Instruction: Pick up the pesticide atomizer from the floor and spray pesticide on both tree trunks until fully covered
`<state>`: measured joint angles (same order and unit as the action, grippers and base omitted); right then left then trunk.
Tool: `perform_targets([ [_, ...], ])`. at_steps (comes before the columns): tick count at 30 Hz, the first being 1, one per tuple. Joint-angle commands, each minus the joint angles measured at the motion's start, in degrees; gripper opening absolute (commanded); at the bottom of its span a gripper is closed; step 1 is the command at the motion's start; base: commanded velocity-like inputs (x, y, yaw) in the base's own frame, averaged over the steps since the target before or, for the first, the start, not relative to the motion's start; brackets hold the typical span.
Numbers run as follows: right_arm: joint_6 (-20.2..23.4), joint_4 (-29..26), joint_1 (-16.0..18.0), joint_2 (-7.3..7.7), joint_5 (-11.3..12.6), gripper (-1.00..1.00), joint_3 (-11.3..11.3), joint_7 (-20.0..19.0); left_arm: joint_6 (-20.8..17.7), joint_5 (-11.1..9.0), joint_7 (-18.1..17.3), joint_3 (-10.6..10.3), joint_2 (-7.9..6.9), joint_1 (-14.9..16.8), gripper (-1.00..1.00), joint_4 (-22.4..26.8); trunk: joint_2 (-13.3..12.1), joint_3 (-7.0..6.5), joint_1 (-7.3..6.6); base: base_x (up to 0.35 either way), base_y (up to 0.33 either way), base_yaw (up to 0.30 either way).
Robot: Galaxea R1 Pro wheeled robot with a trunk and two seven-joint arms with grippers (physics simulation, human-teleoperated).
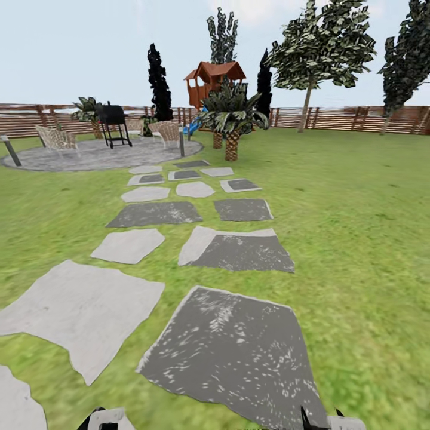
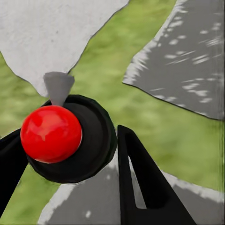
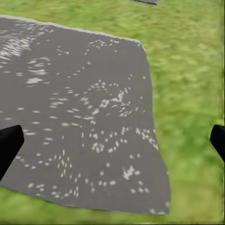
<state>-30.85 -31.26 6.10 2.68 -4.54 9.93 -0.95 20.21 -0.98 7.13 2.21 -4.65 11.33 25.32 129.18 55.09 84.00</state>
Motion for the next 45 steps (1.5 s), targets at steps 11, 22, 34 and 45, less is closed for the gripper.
perform_targets([
  [11, -0.2, 0.1, 0.1, -0.04, -0.5, 1.0, 0.3, 0.0, 0.2, -0.1, 0.2, 0.0, -0.01, 0.0, -1.0, 0.0, 0.0, 0.05, -0.01, 0.0, 0.0, -0.3],
  [22, -0.2, 0.1, 0.1, -0.04, -0.5, 1.0, 0.3, 0.0, 0.2, -0.1, 0.2, 0.0, 0.06, 0.0, -1.0, 0.0, 0.0, 0.05, -0.01, 0.009, -0.016, -0.3],
  [34, -0.2, 0.1, 0.1, -0.04, -0.5, 1.0, 0.3, 0.0, 0.2, 0.0, 0.2, 0.0, 0.11, 0.0, -1.0, 0.0, 0.0, 0.05, -0.01, 0.111, -0.226, -0.3],
  [45, -0.2, 0.1, 0.1, -0.04, -0.5, 1.0, 0.3, 0.0, 0.3, 0.0, 0.3, 0.0, 0.11, 0.0, -1.0, 0.0, 0.0, 0.05, -0.01, 0.12, -0.245, -0.3],
])
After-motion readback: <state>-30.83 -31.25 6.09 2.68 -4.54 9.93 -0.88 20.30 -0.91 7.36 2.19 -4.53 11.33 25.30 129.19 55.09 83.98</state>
